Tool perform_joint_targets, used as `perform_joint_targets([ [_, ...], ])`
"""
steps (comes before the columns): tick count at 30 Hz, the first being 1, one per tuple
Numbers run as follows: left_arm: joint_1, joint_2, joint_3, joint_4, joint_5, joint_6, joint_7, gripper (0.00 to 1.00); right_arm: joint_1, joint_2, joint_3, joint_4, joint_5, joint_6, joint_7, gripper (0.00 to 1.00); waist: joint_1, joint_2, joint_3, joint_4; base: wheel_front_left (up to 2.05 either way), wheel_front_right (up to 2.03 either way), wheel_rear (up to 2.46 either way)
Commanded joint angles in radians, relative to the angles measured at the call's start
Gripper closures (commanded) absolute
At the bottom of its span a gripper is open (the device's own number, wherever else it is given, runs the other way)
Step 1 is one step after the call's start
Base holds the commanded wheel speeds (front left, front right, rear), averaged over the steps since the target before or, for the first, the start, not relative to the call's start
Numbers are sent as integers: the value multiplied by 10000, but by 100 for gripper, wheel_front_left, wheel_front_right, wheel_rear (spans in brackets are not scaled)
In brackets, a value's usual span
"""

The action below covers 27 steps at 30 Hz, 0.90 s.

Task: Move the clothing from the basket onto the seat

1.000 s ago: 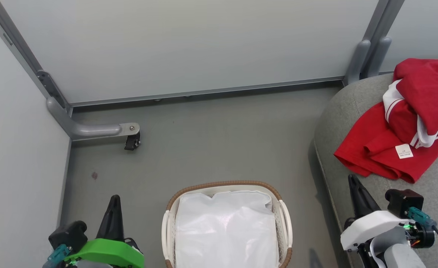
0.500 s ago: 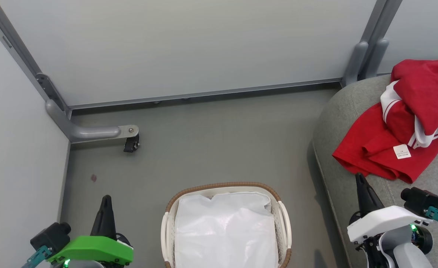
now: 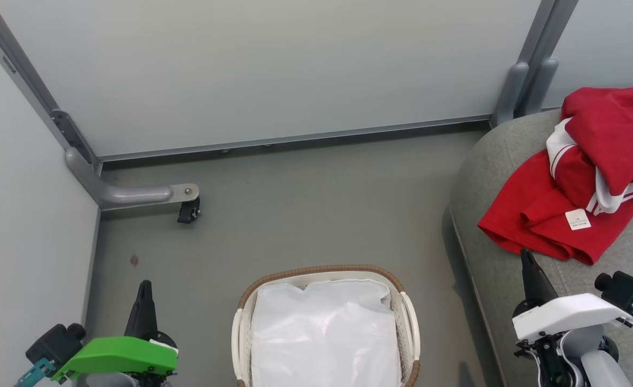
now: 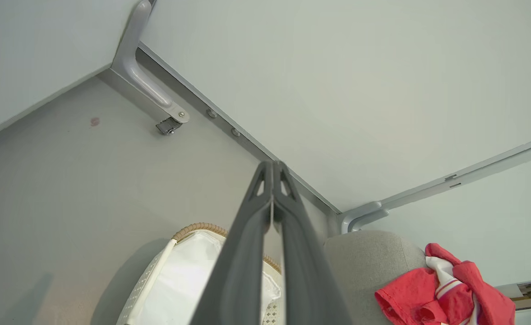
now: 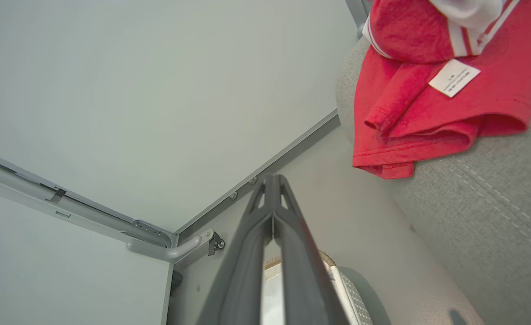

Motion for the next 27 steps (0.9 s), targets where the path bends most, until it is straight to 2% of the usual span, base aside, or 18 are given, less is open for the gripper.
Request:
perform_joint_targets([
  [1,-292,90,102,-168,-312,-68,72,100,7,-70,-50,-182,344,-2,80,100,0,0,-8,-5,0,0,0],
  [27,-436,104,570,-431,-2937,-100,881,100,99,-98,-275,-507,3491,-4,880,100,0,0,-146,-99,0,0,0],
])
